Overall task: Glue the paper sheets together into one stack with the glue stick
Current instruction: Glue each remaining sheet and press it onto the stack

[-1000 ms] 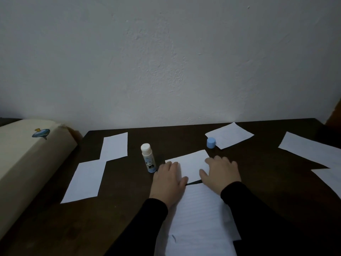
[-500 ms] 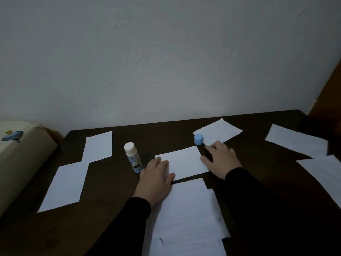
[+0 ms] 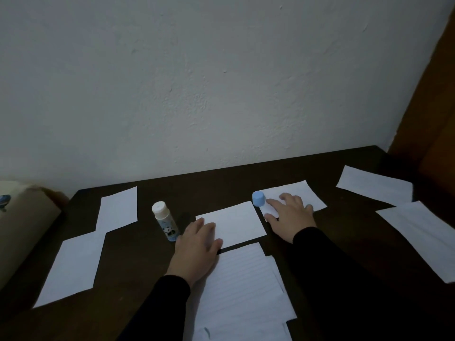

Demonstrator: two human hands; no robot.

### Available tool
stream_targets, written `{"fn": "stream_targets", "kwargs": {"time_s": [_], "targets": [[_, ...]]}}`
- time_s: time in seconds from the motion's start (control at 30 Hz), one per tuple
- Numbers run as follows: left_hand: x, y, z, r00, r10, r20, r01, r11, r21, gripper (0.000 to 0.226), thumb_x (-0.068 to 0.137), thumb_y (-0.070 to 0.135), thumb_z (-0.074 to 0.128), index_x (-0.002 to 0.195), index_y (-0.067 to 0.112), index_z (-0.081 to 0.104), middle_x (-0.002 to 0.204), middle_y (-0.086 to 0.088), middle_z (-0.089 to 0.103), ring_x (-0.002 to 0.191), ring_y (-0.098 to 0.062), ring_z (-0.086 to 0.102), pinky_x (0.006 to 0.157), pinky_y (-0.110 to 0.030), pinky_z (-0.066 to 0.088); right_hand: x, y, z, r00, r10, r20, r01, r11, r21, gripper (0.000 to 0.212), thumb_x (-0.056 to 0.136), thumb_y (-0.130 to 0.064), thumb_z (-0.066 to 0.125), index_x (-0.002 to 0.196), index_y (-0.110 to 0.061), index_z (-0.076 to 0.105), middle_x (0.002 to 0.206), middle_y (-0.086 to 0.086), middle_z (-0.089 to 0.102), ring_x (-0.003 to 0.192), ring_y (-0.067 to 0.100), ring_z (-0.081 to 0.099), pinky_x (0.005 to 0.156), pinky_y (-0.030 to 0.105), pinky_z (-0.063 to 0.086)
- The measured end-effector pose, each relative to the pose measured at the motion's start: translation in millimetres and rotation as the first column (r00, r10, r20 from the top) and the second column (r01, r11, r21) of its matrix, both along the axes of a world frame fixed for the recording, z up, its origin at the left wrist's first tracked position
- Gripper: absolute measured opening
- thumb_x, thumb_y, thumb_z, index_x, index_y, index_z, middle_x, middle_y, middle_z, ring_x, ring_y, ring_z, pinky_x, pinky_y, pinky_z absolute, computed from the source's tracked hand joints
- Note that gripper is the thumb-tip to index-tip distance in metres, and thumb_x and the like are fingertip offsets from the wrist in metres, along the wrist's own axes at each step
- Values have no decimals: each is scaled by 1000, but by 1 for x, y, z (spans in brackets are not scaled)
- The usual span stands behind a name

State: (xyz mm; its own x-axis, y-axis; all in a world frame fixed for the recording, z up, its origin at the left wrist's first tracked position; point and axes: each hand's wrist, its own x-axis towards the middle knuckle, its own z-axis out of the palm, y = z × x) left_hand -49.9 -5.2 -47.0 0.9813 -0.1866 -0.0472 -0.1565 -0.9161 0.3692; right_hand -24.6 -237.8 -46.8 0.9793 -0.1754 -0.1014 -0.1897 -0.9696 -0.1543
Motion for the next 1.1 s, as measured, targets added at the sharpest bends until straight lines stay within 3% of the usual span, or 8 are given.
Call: {"fn": "stream_targets", "kwargs": {"time_s": [0.17,0.47,0.63,0.8,1.1], "targets": [[0,1,-1,1000,1,-17,-1,1000,7,50,97,47,44,144,32,36,156,6,23,144,-14,18,117,-43,20,-4,5,-1,1000,-12,10,12,996,-88,54,98,-50,32,150,-39,21,150,5,27,135,25,29,107,46,27],[1,1,-1,1000,-4,-15,4,1000,18,51,97,47,44,144,32,35,156,6,23,144,-14,18,117,-45,21,-4,3,2,979,-198,-47,189,971,-144,61,96,-54,34,151,-34,17,146,9,28,132,27,30,106,47,28],[-1,0,1,1000,-4,-22,5,1000,18,51,97,46,45,144,31,35,156,6,23,145,-14,17,117,-45,22,-7,6,2,982,-189,15,190,980,-60,57,99,-44,37,151,-32,18,142,8,33,128,25,35,104,44,32],[1,0,-2,1000,-11,-13,11,1000,22,47,98,44,41,144,33,34,158,6,21,146,-16,13,117,-47,18,-11,2,3,972,-185,147,180,983,43,48,99,-37,43,144,-26,33,132,3,45,120,21,43,100,40,37],[-2,0,1,999,-21,-37,20,999,-43,45,101,39,37,146,33,32,159,7,14,148,-16,4,117,-49,11,-15,6,29,918,-178,355,127,979,161,42,100,-37,40,141,-28,37,125,-2,50,113,15,48,98,38,37]]}}
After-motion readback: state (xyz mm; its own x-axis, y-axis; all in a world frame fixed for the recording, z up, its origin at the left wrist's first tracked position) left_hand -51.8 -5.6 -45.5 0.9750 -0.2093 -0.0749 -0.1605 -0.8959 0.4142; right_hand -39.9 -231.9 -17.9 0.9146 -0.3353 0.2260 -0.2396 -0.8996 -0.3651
